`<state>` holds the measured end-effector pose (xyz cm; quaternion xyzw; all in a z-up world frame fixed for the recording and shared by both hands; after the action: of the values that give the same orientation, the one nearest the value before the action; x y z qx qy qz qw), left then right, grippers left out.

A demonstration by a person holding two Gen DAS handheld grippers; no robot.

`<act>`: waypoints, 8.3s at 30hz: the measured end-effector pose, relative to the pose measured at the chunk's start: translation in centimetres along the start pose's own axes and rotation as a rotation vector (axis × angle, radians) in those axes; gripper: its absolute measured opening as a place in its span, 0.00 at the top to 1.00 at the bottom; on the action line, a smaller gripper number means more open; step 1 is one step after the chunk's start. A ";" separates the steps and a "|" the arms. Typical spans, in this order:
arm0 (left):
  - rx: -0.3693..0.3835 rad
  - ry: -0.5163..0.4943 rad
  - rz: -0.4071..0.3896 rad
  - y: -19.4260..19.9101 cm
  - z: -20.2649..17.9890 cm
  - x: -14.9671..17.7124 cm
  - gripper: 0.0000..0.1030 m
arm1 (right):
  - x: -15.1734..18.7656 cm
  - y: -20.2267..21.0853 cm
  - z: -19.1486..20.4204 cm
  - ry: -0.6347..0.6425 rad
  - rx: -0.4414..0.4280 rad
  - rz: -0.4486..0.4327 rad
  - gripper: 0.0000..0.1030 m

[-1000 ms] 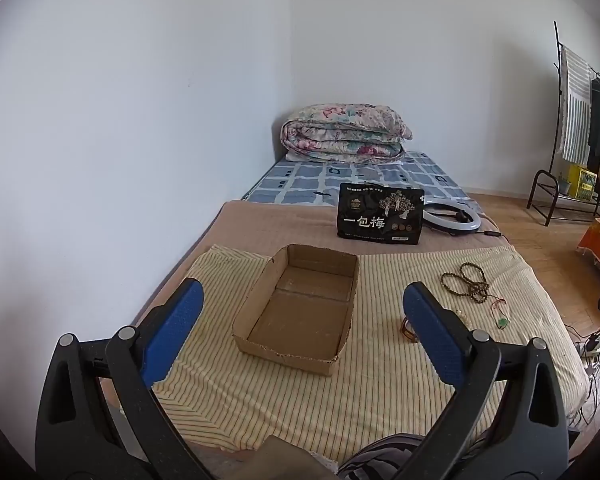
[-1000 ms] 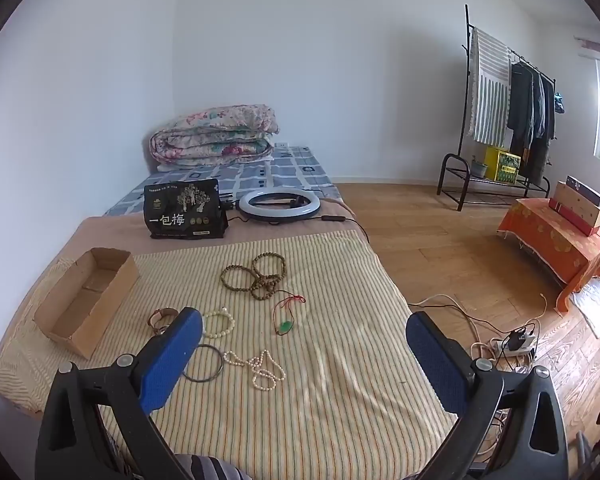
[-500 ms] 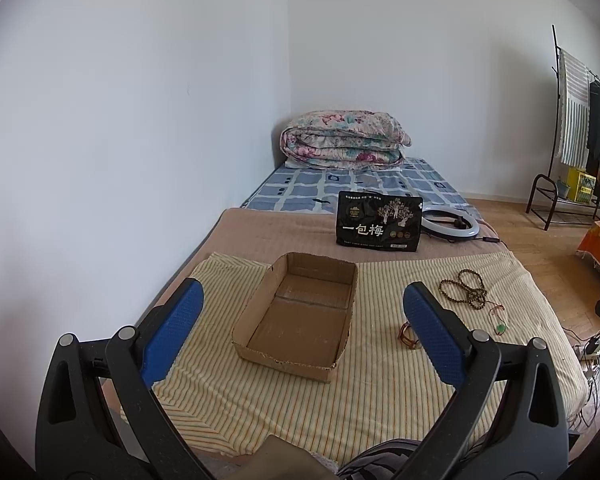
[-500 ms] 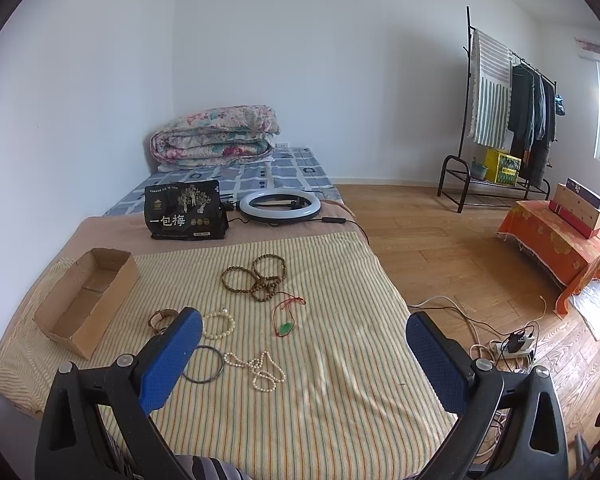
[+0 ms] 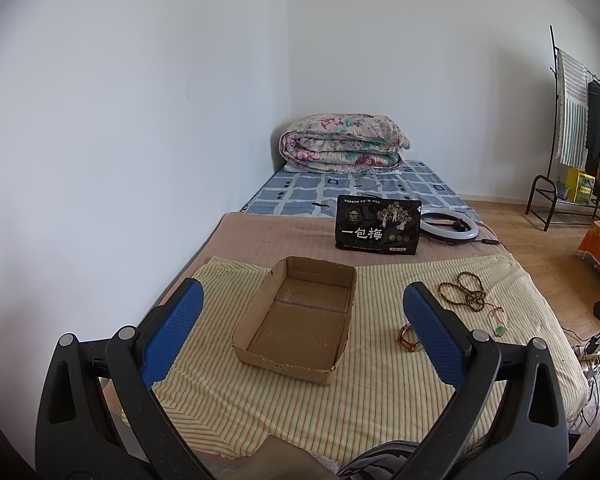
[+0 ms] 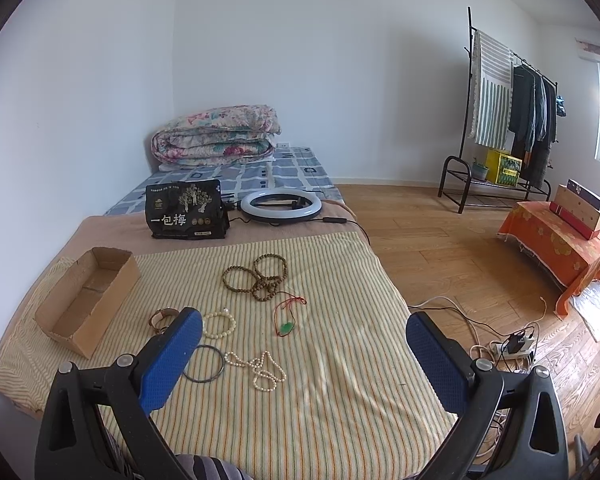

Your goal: Organize jewelry

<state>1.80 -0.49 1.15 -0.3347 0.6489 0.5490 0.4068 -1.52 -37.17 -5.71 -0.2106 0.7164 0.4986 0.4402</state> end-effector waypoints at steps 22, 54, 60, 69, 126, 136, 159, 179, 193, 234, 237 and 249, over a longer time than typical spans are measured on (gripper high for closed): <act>-0.002 -0.002 -0.006 0.3 -0.5 -0.3 0.01 | 0.1 -0.1 0.1 -0.001 -0.005 0.005 0.00; 0.052 -0.041 0.079 -4.3 -2.3 1.5 0.01 | 2.0 -4.3 -1.5 -0.021 0.008 0.088 0.00; 0.105 -0.104 0.138 -8.2 -3.8 3.6 0.01 | 3.1 -7.5 -1.7 0.001 -0.016 0.140 0.00; 0.285 -0.139 0.252 -14.2 -7.0 5.3 0.01 | 6.0 -13.1 1.1 0.138 -0.094 0.242 0.03; 0.475 -0.298 0.601 -29.5 -14.8 15.0 0.91 | 9.3 -19.7 6.5 0.250 -0.270 0.349 0.95; 0.492 -0.236 0.532 -26.5 -13.3 12.1 0.91 | 5.1 -15.4 7.0 0.246 -0.285 0.234 0.95; 0.389 -0.141 0.355 -19.3 -2.3 6.0 0.91 | -2.6 -8.2 13.7 0.251 -0.438 0.049 0.95; 0.265 -0.033 0.361 -19.3 8.0 6.8 0.91 | -6.0 -7.0 27.9 0.312 -0.641 -0.001 0.95; 0.266 -0.020 0.411 -20.9 8.7 8.6 0.91 | -3.6 -11.3 37.0 0.390 -0.698 0.097 0.95; 0.267 0.030 0.381 -18.7 7.5 7.2 0.57 | -3.4 -10.5 31.7 0.367 -0.595 0.080 0.13; 0.278 0.019 0.380 -18.5 6.4 7.2 0.57 | -3.2 -10.4 29.2 0.348 -0.565 0.079 0.07; 0.341 -0.044 0.386 -18.2 0.7 7.0 0.52 | -2.9 -11.8 16.5 0.264 -0.358 0.066 0.03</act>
<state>14.86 -2.86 -13.22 -0.1192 0.7750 0.5061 0.3593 15.67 -27.65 -11.44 -0.3252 0.6744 0.6000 0.2819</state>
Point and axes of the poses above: each gripper's, at about its wrist camera, not at the fingertips, and y roughly against the way its jaws point, z to its left, x to its underside, the point moved 2 cm from there along -y, roughly the way its jaws point, and after that the axes turned 10 degrees about x, right-handed, at the moved point
